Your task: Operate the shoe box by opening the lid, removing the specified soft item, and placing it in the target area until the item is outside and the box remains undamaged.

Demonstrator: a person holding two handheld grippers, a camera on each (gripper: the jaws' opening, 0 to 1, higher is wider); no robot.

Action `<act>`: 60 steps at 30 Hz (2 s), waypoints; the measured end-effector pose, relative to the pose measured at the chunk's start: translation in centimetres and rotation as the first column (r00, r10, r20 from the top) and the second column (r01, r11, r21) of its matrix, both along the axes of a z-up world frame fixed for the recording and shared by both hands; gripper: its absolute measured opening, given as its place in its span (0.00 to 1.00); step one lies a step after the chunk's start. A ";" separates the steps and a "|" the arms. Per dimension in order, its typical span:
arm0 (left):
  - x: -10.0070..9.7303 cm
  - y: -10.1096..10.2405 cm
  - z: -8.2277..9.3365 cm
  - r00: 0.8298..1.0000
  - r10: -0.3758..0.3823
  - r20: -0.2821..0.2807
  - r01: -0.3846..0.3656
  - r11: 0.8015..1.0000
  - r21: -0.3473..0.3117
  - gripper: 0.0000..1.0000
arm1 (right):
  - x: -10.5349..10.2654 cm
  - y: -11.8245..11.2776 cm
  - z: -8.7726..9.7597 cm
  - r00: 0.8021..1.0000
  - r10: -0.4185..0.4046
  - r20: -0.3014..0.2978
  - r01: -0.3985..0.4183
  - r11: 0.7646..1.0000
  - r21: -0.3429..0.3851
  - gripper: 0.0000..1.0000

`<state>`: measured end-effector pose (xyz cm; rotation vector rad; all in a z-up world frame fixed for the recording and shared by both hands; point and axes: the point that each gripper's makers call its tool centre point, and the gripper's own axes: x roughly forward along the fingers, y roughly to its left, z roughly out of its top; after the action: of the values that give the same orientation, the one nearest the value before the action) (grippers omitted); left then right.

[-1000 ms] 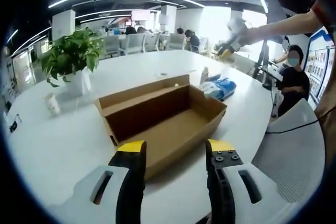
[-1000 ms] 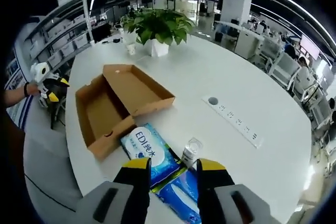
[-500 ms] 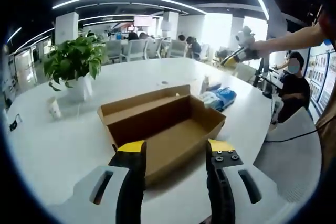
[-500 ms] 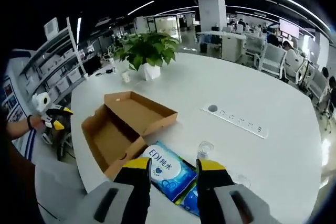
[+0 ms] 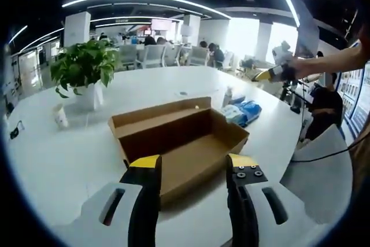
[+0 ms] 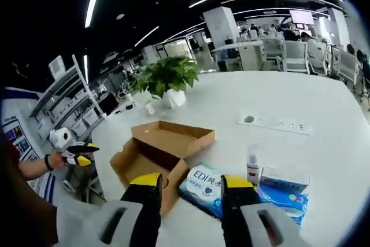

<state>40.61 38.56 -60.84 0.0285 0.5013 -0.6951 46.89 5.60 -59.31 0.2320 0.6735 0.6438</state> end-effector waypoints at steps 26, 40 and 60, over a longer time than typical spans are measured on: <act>-0.6 1.0 -1.1 0.998 0.057 -0.035 -0.058 0.998 -0.021 0.46 | -4.6 0.9 -2.5 0.990 -0.141 -0.005 0.139 0.974 0.181 0.52; 0.1 2.6 -0.9 0.992 0.120 -0.036 -0.121 0.992 -0.035 0.47 | -6.7 2.0 -3.6 0.993 -0.121 -0.006 0.121 0.977 0.173 0.53; 3.2 7.2 -6.0 0.879 0.434 -0.199 -0.430 0.901 0.064 0.39 | -8.5 2.2 -5.4 0.984 -0.168 -0.058 0.177 0.963 0.204 0.50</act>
<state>43.81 45.76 -66.86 -0.1390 0.6891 -0.2525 38.38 7.78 -64.67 0.4946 0.6167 0.5431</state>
